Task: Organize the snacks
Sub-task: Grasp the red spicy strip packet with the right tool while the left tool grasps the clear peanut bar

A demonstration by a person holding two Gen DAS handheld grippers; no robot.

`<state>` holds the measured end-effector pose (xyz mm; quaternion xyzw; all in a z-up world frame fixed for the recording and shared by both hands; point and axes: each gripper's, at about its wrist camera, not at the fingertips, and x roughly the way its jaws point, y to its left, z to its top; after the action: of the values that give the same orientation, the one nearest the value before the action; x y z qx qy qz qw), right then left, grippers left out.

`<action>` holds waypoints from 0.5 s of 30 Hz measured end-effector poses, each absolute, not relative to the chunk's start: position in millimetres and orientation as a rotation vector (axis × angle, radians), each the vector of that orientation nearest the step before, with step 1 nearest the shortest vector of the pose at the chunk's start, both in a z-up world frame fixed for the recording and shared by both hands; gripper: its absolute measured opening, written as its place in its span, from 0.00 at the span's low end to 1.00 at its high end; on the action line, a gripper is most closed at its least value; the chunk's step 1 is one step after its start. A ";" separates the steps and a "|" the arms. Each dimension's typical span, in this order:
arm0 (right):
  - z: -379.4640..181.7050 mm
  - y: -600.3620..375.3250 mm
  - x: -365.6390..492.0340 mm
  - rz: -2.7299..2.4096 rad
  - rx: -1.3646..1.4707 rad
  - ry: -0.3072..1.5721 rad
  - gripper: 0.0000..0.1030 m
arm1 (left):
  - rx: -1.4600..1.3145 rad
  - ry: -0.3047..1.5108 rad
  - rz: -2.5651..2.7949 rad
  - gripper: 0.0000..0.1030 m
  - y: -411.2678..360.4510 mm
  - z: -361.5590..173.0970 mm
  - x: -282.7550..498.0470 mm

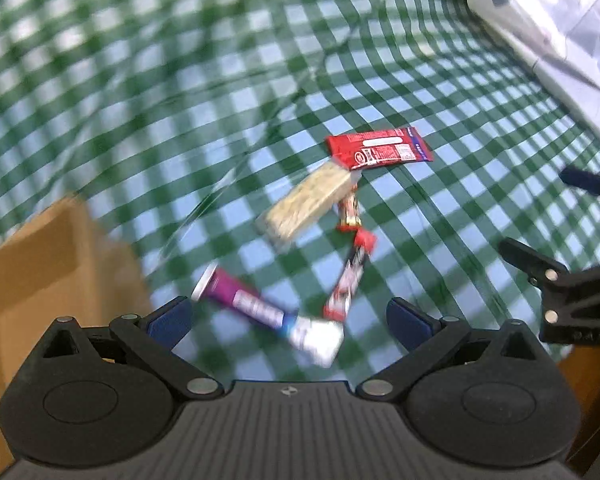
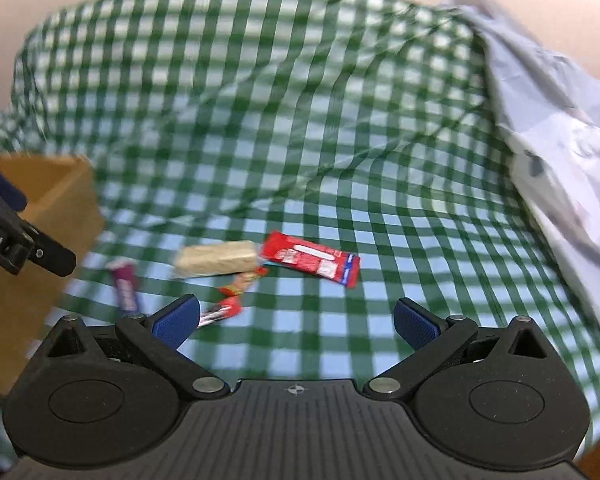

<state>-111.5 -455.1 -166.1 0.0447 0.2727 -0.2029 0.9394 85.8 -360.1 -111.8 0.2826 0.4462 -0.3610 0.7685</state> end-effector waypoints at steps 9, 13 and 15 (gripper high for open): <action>-241.8 -570.9 23.7 -0.234 -0.011 0.699 0.99 | 0.713 1.123 -0.816 1.00 -462.9 -214.8 178.6; -266.9 -594.9 72.4 -0.175 -0.024 0.769 0.99 | 0.750 1.207 -0.815 1.00 -487.0 -246.9 202.3; -277.9 -605.3 95.1 -0.138 -0.012 0.812 0.99 | 0.750 1.237 -0.825 1.00 -494.8 -252.6 209.7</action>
<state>95.1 -605.3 -277.9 -0.0056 0.3947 -0.0673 0.9163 209.7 -494.8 -252.6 0.3330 0.5494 -0.3664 0.6731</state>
